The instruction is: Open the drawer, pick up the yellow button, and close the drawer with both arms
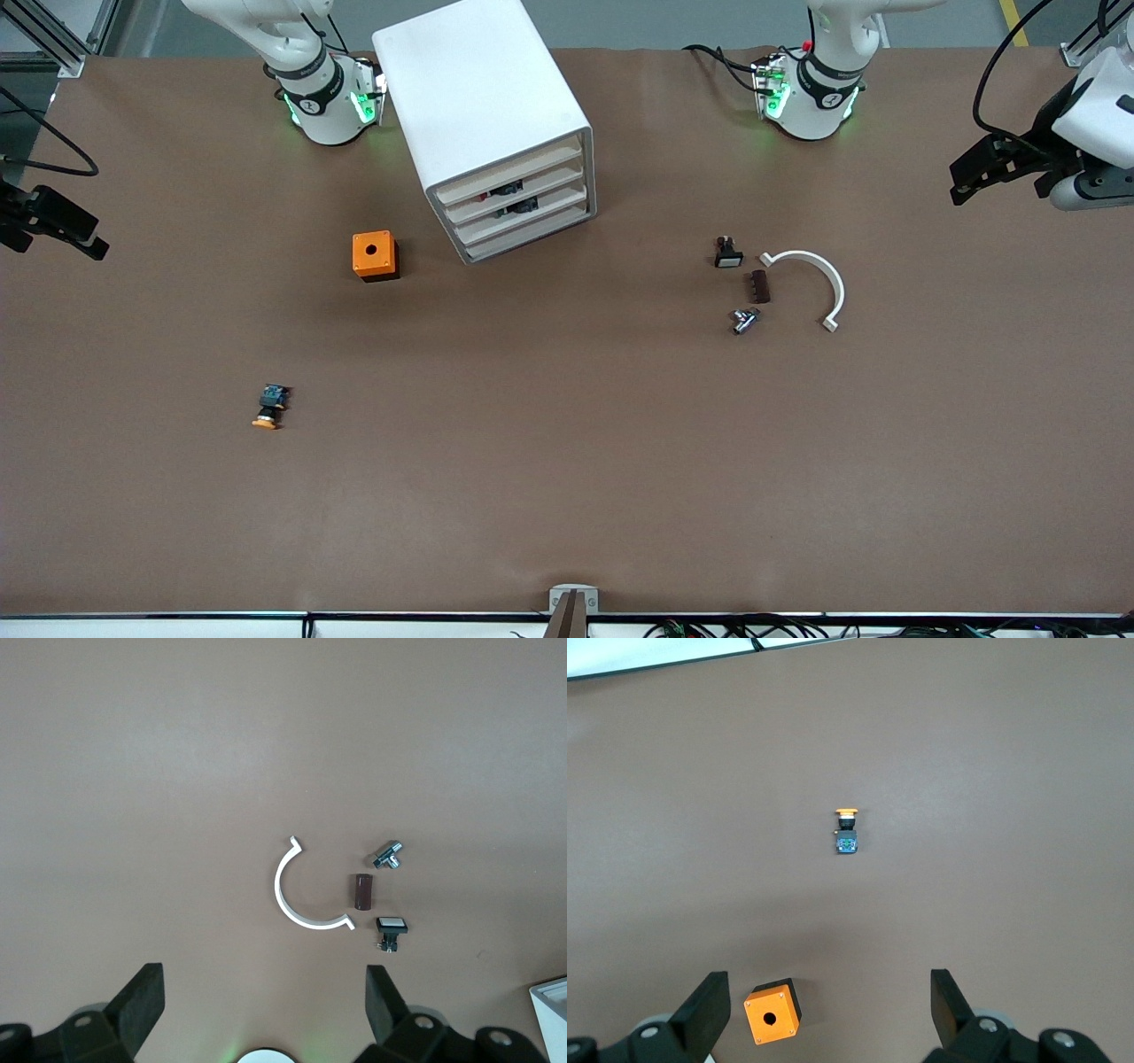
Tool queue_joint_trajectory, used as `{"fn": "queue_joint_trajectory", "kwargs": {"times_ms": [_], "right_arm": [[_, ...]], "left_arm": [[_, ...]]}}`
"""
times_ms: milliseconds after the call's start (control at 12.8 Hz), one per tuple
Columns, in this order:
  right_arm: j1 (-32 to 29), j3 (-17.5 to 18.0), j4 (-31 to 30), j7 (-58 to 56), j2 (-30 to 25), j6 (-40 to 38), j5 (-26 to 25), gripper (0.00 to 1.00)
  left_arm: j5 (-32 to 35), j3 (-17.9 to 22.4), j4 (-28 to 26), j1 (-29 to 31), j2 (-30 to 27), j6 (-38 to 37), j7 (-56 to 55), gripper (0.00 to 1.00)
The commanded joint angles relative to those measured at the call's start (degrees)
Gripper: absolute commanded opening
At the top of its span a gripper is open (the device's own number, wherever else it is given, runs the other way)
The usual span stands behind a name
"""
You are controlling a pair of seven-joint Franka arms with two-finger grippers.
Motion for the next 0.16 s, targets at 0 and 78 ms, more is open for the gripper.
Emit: {"fn": "queue_joint_trajectory", "kwargs": {"times_ms": [0, 78], "right_arm": [[-1.0, 0.8, -1.3, 0.7, -1.5, -0.2, -0.8, 1.0], [-1.0, 0.8, -1.3, 0.7, -1.5, -0.2, -0.8, 1.0]], "left_arm": [[0.7, -0.4, 1.8, 0.6, 0.7, -1.7, 0.3, 1.0], [0.7, -0.4, 1.8, 0.6, 0.8, -1.9, 0.4, 1.0]]}}
